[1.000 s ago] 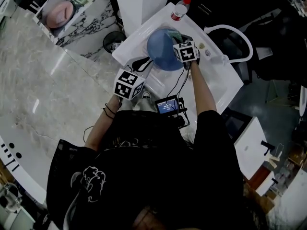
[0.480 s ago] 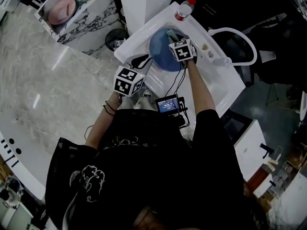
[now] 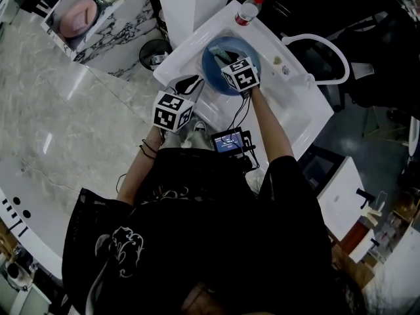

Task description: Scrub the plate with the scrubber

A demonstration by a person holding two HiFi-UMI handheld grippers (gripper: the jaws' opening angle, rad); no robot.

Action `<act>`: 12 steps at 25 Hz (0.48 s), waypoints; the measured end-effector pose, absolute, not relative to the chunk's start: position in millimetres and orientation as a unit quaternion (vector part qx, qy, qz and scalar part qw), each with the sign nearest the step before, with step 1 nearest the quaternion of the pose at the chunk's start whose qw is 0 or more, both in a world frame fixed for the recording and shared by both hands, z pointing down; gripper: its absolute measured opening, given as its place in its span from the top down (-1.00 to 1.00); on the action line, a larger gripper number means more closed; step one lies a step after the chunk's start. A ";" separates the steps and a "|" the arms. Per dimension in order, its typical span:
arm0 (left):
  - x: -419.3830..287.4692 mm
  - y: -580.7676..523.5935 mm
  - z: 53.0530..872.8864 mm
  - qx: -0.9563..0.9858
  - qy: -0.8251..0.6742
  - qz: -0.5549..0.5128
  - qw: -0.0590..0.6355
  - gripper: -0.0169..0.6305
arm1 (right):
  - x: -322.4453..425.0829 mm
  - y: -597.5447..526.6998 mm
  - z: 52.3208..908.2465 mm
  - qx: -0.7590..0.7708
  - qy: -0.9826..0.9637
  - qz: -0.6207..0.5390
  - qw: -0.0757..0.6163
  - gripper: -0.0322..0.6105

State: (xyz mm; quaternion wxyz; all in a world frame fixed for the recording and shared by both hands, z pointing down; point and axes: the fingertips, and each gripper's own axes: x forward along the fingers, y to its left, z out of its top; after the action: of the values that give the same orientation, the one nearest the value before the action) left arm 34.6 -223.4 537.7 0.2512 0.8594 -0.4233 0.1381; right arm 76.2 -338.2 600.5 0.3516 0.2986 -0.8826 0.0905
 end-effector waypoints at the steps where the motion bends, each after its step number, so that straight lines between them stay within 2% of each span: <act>1: 34.2 -223.0 538.5 0.860 -0.422 0.138 0.252 0.76 | 73.5 -332.8 599.4 0.287 -0.886 0.092 0.351 0.62; 12: 29.0 -215.1 545.9 0.861 -0.412 0.140 0.262 0.76 | 75.3 -269.9 594.4 0.192 -0.903 0.140 0.358 0.62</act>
State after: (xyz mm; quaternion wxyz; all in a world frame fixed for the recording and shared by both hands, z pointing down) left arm 29.0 -215.1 545.9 0.2624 0.8614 -0.4117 0.1398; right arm 75.3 -269.9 594.4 0.3580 0.1916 -0.9031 0.1400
